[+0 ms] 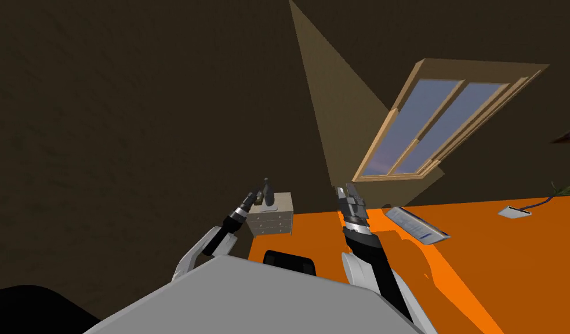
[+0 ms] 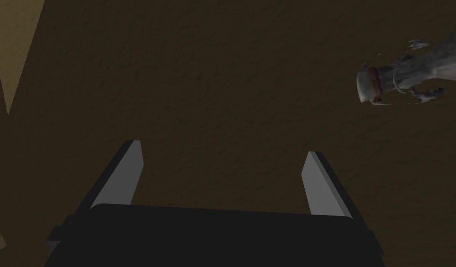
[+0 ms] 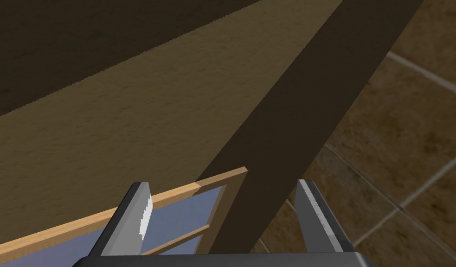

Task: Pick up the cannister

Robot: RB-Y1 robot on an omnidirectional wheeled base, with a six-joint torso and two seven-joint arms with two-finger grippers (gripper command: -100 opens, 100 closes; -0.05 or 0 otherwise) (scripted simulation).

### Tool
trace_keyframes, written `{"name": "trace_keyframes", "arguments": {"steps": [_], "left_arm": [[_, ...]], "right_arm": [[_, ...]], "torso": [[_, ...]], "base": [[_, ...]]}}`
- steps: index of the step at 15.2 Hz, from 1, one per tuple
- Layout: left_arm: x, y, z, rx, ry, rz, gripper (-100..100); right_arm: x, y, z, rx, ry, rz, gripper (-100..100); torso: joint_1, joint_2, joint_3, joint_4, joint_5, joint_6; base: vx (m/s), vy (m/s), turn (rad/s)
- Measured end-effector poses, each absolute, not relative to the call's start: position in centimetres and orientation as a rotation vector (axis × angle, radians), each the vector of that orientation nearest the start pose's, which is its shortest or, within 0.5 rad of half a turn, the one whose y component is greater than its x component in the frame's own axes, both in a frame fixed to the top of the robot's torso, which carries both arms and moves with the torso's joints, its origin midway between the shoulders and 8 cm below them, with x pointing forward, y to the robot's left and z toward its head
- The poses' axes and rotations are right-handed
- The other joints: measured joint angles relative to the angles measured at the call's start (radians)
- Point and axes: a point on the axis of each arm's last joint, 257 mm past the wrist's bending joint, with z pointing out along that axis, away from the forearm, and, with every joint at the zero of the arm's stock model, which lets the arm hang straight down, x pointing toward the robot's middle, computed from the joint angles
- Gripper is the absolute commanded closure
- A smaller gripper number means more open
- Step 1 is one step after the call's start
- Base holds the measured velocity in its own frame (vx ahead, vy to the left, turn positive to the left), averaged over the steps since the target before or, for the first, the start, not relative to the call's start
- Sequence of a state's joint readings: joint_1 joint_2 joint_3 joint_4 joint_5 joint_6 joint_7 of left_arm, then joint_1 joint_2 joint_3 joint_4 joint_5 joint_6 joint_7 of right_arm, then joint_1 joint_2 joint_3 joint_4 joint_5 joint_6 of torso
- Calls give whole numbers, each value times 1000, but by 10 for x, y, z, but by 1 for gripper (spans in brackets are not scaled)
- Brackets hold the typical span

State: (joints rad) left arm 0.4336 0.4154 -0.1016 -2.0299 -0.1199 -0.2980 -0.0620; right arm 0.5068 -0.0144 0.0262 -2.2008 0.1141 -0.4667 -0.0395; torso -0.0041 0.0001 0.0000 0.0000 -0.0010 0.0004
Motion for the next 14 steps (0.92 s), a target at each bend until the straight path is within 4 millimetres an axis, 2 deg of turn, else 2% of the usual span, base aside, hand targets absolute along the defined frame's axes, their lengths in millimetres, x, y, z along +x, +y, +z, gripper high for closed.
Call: {"name": "trace_keyframes", "arguments": {"steps": [3,10,14], "left_arm": [[416,251,-162,-526,1395,-1019,-100],[425,295,-230,-550,1611,-847,-100],[426,337,-267,-565,1730,-712,-100]], "right_arm": [[366,-261,-22,690,766,1263,0],[366,-261,-22,690,766,1263,0],[366,-261,-22,690,766,1263,0]], "torso": [[1,0,0,0,0,0],[0,0,0,0,0,0],[-1,0,0,0,0,0]], "base": [[6,-50,-151],[10,-59,-151],[10,-68,-178]]}}
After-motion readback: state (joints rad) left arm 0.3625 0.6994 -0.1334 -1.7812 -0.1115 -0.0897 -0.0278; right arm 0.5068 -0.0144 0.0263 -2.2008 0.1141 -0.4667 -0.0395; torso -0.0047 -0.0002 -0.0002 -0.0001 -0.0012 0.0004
